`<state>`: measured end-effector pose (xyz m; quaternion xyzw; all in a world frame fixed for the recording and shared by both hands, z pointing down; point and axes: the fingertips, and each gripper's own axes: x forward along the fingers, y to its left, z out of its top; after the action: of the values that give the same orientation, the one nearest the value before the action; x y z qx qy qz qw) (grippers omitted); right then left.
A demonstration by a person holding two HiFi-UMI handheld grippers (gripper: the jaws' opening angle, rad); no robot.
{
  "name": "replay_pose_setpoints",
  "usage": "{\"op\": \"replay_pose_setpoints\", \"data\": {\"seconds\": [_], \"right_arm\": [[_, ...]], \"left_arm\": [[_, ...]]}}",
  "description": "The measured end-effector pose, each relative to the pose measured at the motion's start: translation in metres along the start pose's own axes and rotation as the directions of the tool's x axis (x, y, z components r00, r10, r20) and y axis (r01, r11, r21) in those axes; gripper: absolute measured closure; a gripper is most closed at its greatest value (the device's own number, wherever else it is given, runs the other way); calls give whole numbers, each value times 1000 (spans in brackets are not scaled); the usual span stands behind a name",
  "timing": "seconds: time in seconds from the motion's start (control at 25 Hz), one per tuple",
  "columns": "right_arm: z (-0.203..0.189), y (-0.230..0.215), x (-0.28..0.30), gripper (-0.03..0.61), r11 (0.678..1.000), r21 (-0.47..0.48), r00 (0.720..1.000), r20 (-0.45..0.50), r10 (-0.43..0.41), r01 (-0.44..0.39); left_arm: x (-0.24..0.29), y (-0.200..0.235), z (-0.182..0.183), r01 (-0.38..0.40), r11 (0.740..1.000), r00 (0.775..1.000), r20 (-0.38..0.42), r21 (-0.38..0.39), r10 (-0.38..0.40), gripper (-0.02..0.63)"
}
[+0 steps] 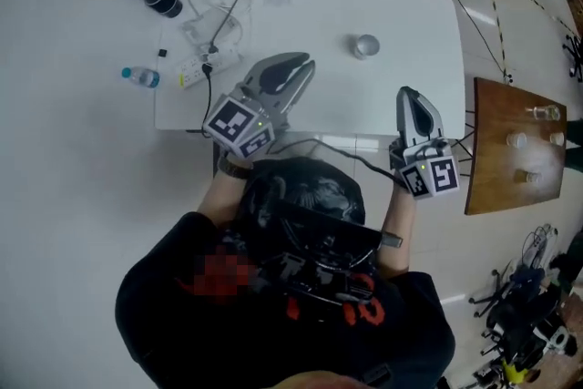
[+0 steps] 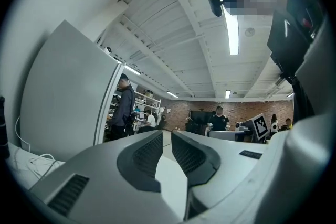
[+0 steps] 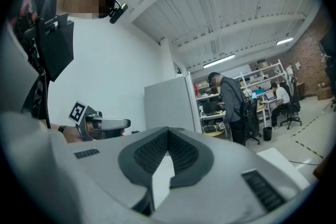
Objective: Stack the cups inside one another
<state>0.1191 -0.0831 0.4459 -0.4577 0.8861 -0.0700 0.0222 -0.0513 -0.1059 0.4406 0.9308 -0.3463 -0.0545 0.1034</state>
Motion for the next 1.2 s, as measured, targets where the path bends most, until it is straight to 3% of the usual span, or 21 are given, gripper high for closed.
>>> {"op": "replay_pose_setpoints", "data": {"seconds": [0.52,1.2], "right_arm": [[-12,36,61,574,986,0,985,-26,169,-170],[-19,58,94,575,970,5,969,-38,243,-243]], "left_arm": [[-51,38,12,-176,984,983,62,19,175,557],[-78,54,11,-232,973,971,60,-7,232,557]]}}
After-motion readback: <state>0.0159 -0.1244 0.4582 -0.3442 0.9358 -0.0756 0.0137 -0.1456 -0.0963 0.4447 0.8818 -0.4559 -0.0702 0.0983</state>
